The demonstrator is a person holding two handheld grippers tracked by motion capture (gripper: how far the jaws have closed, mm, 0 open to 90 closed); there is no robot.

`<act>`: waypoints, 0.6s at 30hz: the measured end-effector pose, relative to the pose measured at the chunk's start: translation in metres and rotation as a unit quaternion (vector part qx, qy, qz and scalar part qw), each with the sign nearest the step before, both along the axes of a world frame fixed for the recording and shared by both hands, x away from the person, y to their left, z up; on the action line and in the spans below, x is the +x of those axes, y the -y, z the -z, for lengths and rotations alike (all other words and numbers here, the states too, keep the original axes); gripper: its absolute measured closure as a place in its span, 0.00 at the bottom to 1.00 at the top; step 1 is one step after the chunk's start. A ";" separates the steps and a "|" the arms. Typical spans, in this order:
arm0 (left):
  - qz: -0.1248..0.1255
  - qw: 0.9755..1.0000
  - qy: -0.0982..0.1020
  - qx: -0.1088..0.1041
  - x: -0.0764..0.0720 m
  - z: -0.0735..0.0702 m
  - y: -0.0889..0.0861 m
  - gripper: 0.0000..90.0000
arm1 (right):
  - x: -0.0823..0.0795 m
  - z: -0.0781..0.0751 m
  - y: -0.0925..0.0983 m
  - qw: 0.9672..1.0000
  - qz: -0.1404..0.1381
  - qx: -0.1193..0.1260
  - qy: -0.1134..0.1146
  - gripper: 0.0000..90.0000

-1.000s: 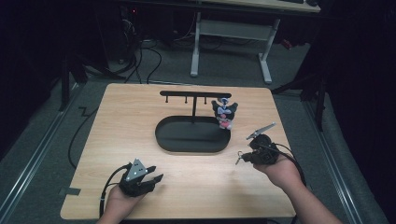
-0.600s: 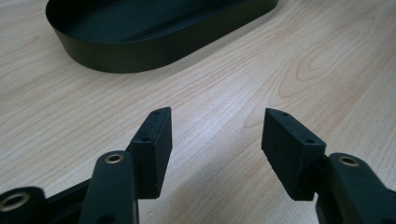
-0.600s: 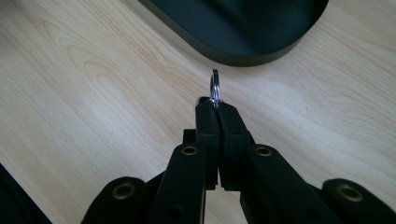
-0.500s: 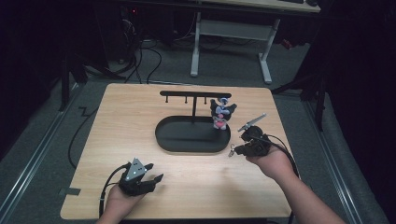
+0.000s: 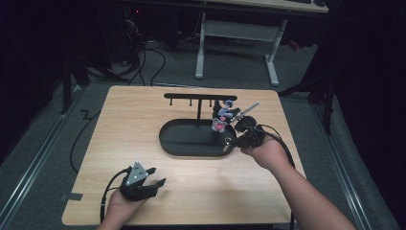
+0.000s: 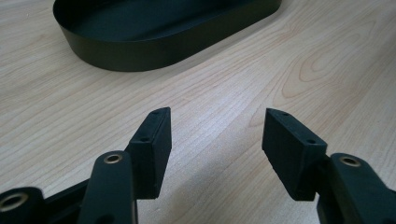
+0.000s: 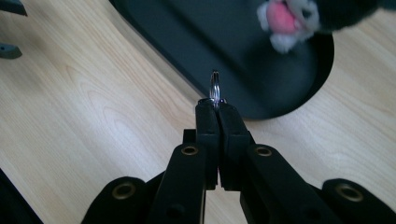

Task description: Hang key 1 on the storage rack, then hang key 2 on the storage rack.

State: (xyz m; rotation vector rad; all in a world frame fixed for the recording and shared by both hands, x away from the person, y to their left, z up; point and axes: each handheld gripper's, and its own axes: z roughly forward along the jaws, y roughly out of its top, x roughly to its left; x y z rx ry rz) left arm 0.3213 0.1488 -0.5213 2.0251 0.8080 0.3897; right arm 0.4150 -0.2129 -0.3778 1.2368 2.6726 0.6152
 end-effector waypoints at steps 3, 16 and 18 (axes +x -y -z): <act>0.004 1.000 -0.001 0.003 0.000 0.000 0.001 0.48 | 0.007 -0.003 -0.005 1.000 -0.005 -0.001 0.003 0.99; 0.004 1.000 0.000 0.000 -0.001 0.000 0.001 0.48 | 0.030 -0.024 -0.022 1.000 -0.011 0.007 0.007 0.99; 0.004 1.000 0.001 0.001 -0.002 0.000 0.000 0.49 | 0.033 -0.027 -0.023 1.000 -0.013 0.006 0.007 0.99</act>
